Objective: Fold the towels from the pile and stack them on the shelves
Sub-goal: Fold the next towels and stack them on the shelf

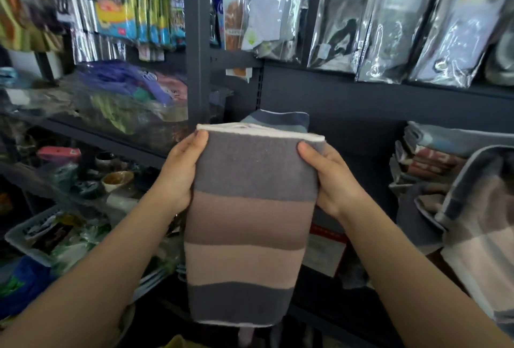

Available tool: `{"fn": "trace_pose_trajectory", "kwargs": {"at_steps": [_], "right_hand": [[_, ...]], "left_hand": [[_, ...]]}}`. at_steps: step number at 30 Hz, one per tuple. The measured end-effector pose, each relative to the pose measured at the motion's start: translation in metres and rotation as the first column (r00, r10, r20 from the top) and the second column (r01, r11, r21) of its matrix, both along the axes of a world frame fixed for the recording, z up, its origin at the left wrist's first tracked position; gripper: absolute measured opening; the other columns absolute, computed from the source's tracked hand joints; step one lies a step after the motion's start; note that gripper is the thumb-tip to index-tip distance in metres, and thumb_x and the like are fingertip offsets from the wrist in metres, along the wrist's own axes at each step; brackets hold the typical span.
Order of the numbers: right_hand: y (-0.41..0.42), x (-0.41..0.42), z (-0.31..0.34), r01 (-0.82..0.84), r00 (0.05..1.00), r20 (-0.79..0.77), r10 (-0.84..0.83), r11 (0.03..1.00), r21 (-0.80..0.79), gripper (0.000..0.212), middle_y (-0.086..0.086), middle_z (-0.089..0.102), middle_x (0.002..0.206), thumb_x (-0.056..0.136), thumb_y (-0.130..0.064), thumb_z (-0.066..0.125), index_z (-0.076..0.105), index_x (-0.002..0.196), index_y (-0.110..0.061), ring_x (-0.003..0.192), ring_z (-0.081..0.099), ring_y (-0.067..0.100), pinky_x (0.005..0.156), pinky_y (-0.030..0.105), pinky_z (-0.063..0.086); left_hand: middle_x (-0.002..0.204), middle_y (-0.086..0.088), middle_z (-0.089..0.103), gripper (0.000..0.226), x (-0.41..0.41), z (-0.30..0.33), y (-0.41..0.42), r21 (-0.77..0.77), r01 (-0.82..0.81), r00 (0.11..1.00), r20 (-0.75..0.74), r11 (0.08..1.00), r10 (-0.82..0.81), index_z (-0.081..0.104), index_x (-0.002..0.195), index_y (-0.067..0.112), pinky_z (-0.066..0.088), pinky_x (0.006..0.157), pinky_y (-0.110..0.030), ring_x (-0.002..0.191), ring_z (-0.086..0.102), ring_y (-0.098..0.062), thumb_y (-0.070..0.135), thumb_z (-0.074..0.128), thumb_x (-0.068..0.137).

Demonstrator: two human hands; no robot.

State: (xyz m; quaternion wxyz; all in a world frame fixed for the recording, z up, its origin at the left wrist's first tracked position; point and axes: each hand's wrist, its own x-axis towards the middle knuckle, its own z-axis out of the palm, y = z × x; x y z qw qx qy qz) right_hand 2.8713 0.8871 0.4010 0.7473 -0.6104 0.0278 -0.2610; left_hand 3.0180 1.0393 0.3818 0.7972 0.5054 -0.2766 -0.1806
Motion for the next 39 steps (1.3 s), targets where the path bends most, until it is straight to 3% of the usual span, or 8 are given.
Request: {"fn": "trace_pose_trajectory", "kwargs": {"at_steps": [7, 12, 16, 23, 28, 30, 35, 39], "right_hand": [[-0.042, 0.048, 0.045, -0.01, 0.999, 0.039, 0.001, 0.969, 0.247, 0.029, 0.005, 0.072, 0.08, 0.092, -0.028, 0.05, 0.073, 0.086, -0.011, 0.072, 0.069, 0.018, 0.066, 0.031, 0.058], [-0.09, 0.07, 0.079, -0.075, 0.995, 0.098, 0.037, 0.905, 0.42, 0.041, 0.009, 0.073, 0.078, 0.094, -0.03, 0.048, 0.077, 0.073, -0.009, 0.068, 0.07, 0.021, 0.063, 0.035, 0.059], [-0.14, 0.092, 0.106, -0.065, 0.995, 0.1, 0.022, 0.892, 0.448, 0.028, 0.007, 0.07, 0.089, 0.095, -0.024, 0.045, 0.064, 0.114, -0.015, 0.077, 0.068, 0.023, 0.065, 0.035, 0.058], [-0.216, 0.139, 0.107, 0.192, 0.981, -0.045, -0.19, 0.894, 0.404, 0.026, 0.005, 0.068, 0.057, 0.099, -0.022, 0.039, 0.06, 0.088, -0.01, 0.046, 0.064, 0.016, 0.042, 0.021, 0.051], [-0.257, 0.178, 0.048, 0.46, 0.867, -0.312, -0.389, 0.866, 0.198, 0.023, 0.014, 0.065, 0.094, 0.089, -0.028, 0.058, 0.057, 0.099, -0.008, 0.063, 0.065, 0.025, 0.057, 0.034, 0.055], [-0.274, 0.189, 0.023, 0.46, 0.832, -0.387, -0.398, 0.884, 0.079, 0.023, 0.018, 0.062, 0.101, 0.091, -0.028, 0.056, 0.057, 0.092, -0.005, 0.074, 0.06, 0.03, 0.073, 0.042, 0.053], [-0.269, 0.177, 0.002, 0.302, 0.794, -0.54, -0.279, 0.952, -0.048, 0.015, 0.009, 0.058, 0.089, 0.091, -0.026, 0.055, 0.056, 0.096, -0.011, 0.069, 0.054, 0.019, 0.055, 0.027, 0.043], [-0.263, 0.172, 0.01, 0.227, 0.852, -0.462, -0.245, 0.969, -0.096, 0.008, 0.011, 0.064, 0.087, 0.086, -0.013, 0.062, 0.062, 0.091, -0.008, 0.075, 0.06, 0.021, 0.061, 0.029, 0.048]], "left_hand": [[0.096, 0.01, 0.072, 0.088, 0.022, -0.017, -0.01, 0.142, 0.279, 0.948, 0.118, 0.95, -0.296, 0.053, 0.111, 0.023, 0.053, 0.068, -0.02, 0.091, 0.066, -0.008, 0.048, 0.089, 0.036], [0.099, 0.011, 0.069, 0.042, 0.024, 0.034, -0.051, 0.038, 0.193, 0.938, 0.287, 0.98, -0.196, 0.051, 0.113, 0.032, 0.052, 0.07, -0.018, 0.09, 0.064, -0.004, 0.011, 0.064, 0.078], [0.094, 0.009, 0.068, 0.034, 0.033, 0.084, -0.096, -0.033, 0.117, 0.946, 0.308, 0.993, -0.101, 0.054, 0.108, 0.032, 0.052, 0.065, -0.019, 0.081, 0.065, -0.005, 0.013, 0.055, 0.08], [0.098, 0.0, 0.062, 0.034, 0.095, 0.122, -0.179, 0.22, -0.072, 0.925, 0.38, 0.973, -0.017, 0.048, 0.125, 0.014, 0.049, 0.076, -0.024, 0.084, 0.06, -0.015, 0.003, 0.048, 0.093], [0.086, 0.001, 0.057, 0.021, 0.128, 0.079, -0.211, 0.513, -0.201, 0.882, 0.466, 0.835, -0.074, 0.053, 0.093, 0.016, 0.046, 0.067, -0.016, 0.074, 0.057, -0.007, -0.003, 0.047, 0.092], [0.086, -0.005, 0.058, 0.014, 0.137, 0.064, -0.22, 0.622, -0.238, 0.856, 0.497, 0.746, -0.141, 0.054, 0.087, 0.014, 0.046, 0.073, -0.022, 0.08, 0.054, -0.015, 0.001, 0.048, 0.09], [0.094, -0.009, 0.058, 0.016, 0.158, 0.037, -0.232, 0.741, -0.368, 0.831, 0.533, 0.562, -0.158, 0.054, 0.1, 0.016, 0.045, 0.075, -0.027, 0.087, 0.052, -0.02, 0.005, 0.048, 0.09], [0.085, -0.007, 0.055, 0.013, 0.158, 0.048, -0.239, 0.695, -0.453, 0.788, 0.605, 0.558, -0.114, 0.053, 0.098, 0.012, 0.042, 0.074, -0.023, 0.087, 0.05, -0.018, 0.003, 0.049, 0.09]]}}
